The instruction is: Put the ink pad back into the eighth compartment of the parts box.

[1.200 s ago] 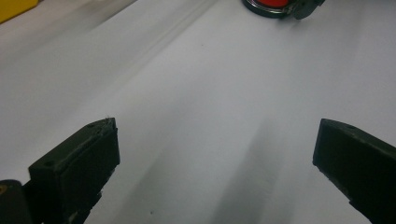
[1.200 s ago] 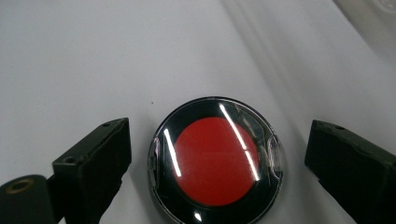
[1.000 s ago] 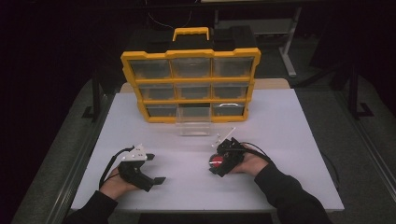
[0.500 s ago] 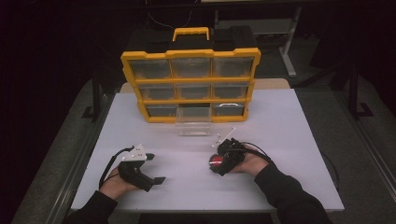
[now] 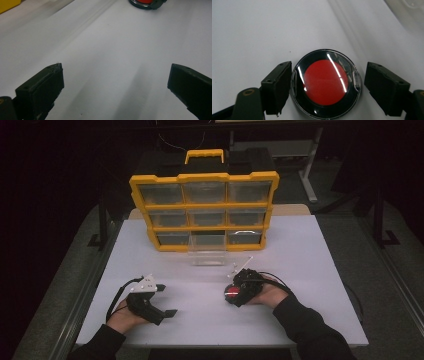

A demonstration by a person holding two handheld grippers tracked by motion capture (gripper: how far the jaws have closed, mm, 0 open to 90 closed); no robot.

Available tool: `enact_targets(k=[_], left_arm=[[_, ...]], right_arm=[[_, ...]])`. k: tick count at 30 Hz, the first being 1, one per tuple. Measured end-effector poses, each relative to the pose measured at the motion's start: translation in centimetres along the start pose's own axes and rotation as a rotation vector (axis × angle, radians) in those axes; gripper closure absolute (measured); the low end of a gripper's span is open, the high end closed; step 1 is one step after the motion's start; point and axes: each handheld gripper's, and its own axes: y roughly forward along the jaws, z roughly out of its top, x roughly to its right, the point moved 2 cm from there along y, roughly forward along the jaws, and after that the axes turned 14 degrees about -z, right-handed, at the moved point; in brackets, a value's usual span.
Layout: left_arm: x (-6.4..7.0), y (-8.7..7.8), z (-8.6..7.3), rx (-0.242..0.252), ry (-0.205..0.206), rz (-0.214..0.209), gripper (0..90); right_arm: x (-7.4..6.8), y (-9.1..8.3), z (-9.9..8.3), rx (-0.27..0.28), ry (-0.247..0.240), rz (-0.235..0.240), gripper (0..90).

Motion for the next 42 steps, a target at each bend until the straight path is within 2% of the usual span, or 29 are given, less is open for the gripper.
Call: enact_targets(k=[8,19,24,32,38,39,42], left_arm=[[0.0,0.0,0.0,0.000,0.000,0.000,0.0],[0.0,0.0,0.0,0.002,0.003,0.001,0.0],[0.0,0.0,0.0,0.005,0.005,0.000,0.0],[0.1,0.0,-0.1,0.014,0.010,0.000,0.0],[0.2,0.1,-0.1,0.013,0.014,0.002,0.0],[0.2,0.1,-0.1,0.012,0.014,0.004,0.0],[0.2,0.1,-0.1,0.011,0.014,0.002,0.0]], right_arm=[[0.1,-0.1,0.0,0.001,0.005,0.001,28.0],[0.1,-0.2,0.0,0.002,0.010,0.003,28.7],[0.2,-0.2,0.1,-0.004,0.018,0.020,28.8],[0.2,-0.5,0.5,-0.013,0.007,0.029,28.8],[0.7,-1.0,0.7,-0.009,-0.001,0.021,28.8],[0.9,-1.2,0.9,-0.007,0.014,0.021,28.8],[1.3,-1.4,1.1,-0.012,0.013,0.016,28.8]])
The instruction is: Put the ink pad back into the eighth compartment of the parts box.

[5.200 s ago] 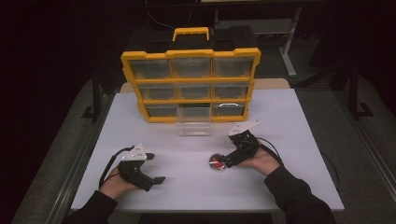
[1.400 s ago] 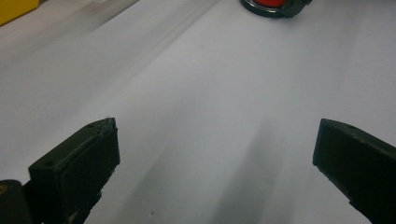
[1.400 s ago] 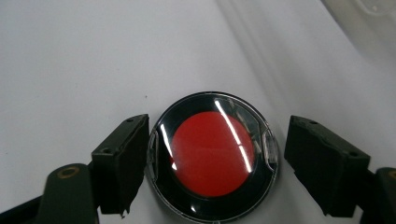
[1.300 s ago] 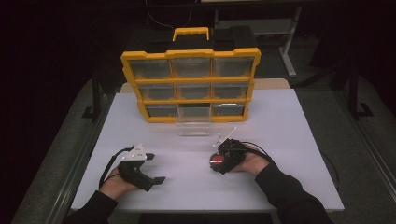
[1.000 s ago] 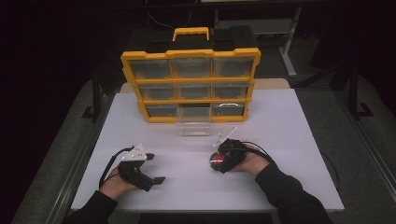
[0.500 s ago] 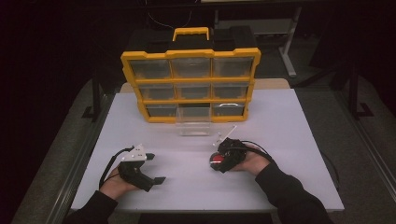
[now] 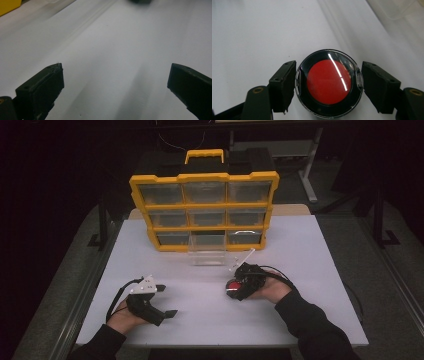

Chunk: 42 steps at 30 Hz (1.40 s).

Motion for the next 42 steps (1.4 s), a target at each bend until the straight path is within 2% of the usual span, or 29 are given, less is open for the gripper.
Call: enact_targets(k=[6,17,42], left_arm=[[0.0,0.0,0.0,-0.002,0.000,-0.002,0.0],[0.0,0.0,0.0,-0.006,0.000,-0.001,0.0],[0.0,0.1,-0.1,-0.015,0.003,-0.003,0.0]], right_arm=[[0.7,-0.4,0.2,0.005,0.018,0.002,28.8],[1.3,-0.8,0.5,0.001,0.023,0.015,28.8],[2.9,-1.9,1.6,0.003,0.039,0.010,28.8]])
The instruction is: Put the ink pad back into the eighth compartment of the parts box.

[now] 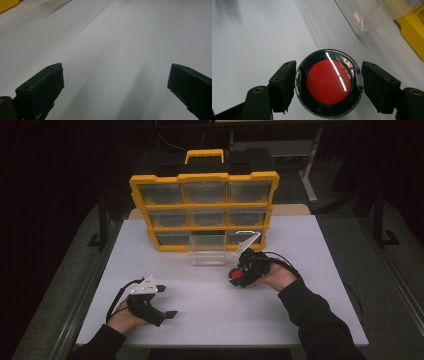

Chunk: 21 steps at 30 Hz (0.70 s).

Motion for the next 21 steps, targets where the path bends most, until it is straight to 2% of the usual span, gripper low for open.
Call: enact_targets(k=[21], left_arm=[[0.0,-0.1,0.1,0.004,-0.007,0.002,0.0]], right_arm=[[1.2,-1.6,1.9,0.022,0.003,-0.022,28.8]])
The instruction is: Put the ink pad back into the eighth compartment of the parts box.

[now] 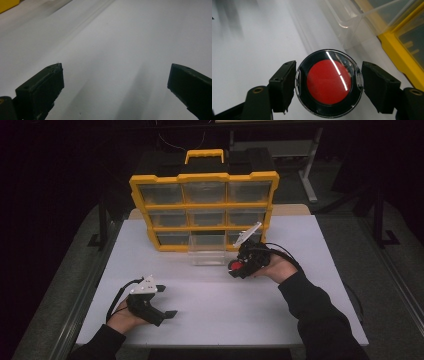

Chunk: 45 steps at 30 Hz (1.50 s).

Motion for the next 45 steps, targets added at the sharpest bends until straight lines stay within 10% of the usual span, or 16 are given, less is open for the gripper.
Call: enact_targets(k=[45], left_arm=[[0.1,-0.1,0.0,0.000,0.004,0.002,0.0]], right_arm=[[2.5,-1.1,5.4,0.042,0.039,-0.005,28.8]])
